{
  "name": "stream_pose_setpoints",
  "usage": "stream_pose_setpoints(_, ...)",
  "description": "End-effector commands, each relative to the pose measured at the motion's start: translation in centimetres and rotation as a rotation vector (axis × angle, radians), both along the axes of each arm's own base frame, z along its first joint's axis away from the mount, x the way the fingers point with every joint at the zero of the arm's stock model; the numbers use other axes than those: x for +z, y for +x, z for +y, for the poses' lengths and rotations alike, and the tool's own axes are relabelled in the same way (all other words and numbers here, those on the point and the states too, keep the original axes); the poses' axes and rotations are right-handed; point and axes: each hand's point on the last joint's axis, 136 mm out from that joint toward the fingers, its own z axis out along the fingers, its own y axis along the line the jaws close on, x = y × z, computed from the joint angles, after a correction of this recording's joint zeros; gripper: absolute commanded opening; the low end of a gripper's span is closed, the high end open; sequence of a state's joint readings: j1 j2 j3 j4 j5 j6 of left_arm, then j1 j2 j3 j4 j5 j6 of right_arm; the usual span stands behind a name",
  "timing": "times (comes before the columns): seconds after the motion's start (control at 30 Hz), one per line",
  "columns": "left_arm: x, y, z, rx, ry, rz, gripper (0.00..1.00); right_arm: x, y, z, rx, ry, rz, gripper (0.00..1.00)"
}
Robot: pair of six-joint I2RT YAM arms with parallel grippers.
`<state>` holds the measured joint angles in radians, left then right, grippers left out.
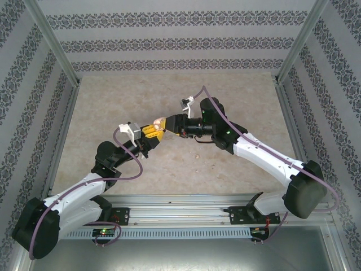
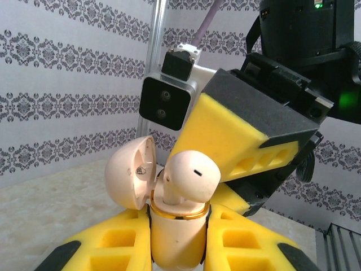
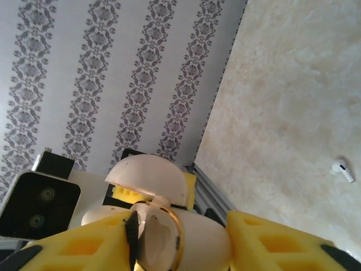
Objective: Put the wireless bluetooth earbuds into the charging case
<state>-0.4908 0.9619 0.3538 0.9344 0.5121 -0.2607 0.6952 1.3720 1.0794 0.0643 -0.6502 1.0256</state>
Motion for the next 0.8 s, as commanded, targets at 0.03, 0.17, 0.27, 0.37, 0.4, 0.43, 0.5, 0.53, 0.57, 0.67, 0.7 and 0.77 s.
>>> stream_pose_setpoints(0.03, 2.32, -0.72, -0.14, -0.026, -0.054, -0.059, 0.00, 0.94, -0.31, 0.50, 0.031, 0.060, -0.023, 0.29)
stream_pose_setpoints(0.17, 2.13, -0.99, -0.13, -0.035, -0.049, -0.056, 0.00, 0.74, -0.22, 0.38, 0.025, 0.064, -0.028, 0.22)
stream_pose_setpoints(0.27, 1.98, -1.14, -0.18, -0.042, -0.041, -0.051, 0.06, 0.51, -0.25, 0.38, 0.025, 0.070, -0.027, 0.19)
stream_pose_setpoints(0.37, 1.88, -1.20, -0.29, -0.047, -0.030, -0.051, 0.12, 0.43, -0.27, 0.46, 0.028, 0.082, -0.020, 0.17)
stream_pose_setpoints(0.4, 1.70, -1.13, -0.33, -0.046, -0.025, -0.046, 0.16, 0.42, -0.36, 0.50, 0.031, 0.085, -0.016, 0.17)
stream_pose_setpoints(0.43, 1.73, -1.10, -0.35, -0.046, -0.025, -0.046, 0.20, 0.48, -0.35, 0.52, 0.032, 0.089, -0.016, 0.16)
stream_pose_setpoints(0.5, 1.69, -1.00, -0.37, -0.044, -0.022, -0.047, 0.27, 0.50, -0.48, 0.54, 0.037, 0.095, -0.012, 0.16)
stream_pose_setpoints(0.53, 1.68, -0.94, -0.42, -0.044, -0.019, -0.048, 0.30, 0.43, -0.56, 0.57, 0.040, 0.095, -0.009, 0.16)
stream_pose_setpoints(0.57, 1.79, -0.93, -0.44, -0.045, -0.020, -0.051, 0.32, 0.48, -0.66, 0.58, 0.043, 0.097, -0.006, 0.16)
stream_pose_setpoints(0.67, 1.78, -0.80, -0.63, -0.050, -0.015, -0.055, 0.38, 0.36, -0.85, 0.62, 0.050, 0.098, 0.001, 0.16)
stream_pose_setpoints(0.7, 1.74, -0.77, -0.67, -0.051, -0.015, -0.055, 0.39, 0.36, -0.89, 0.62, 0.053, 0.099, 0.002, 0.16)
stream_pose_setpoints(0.77, 1.67, -0.73, -0.78, -0.057, -0.013, -0.055, 0.40, 0.31, -1.00, 0.67, 0.056, 0.100, 0.006, 0.16)
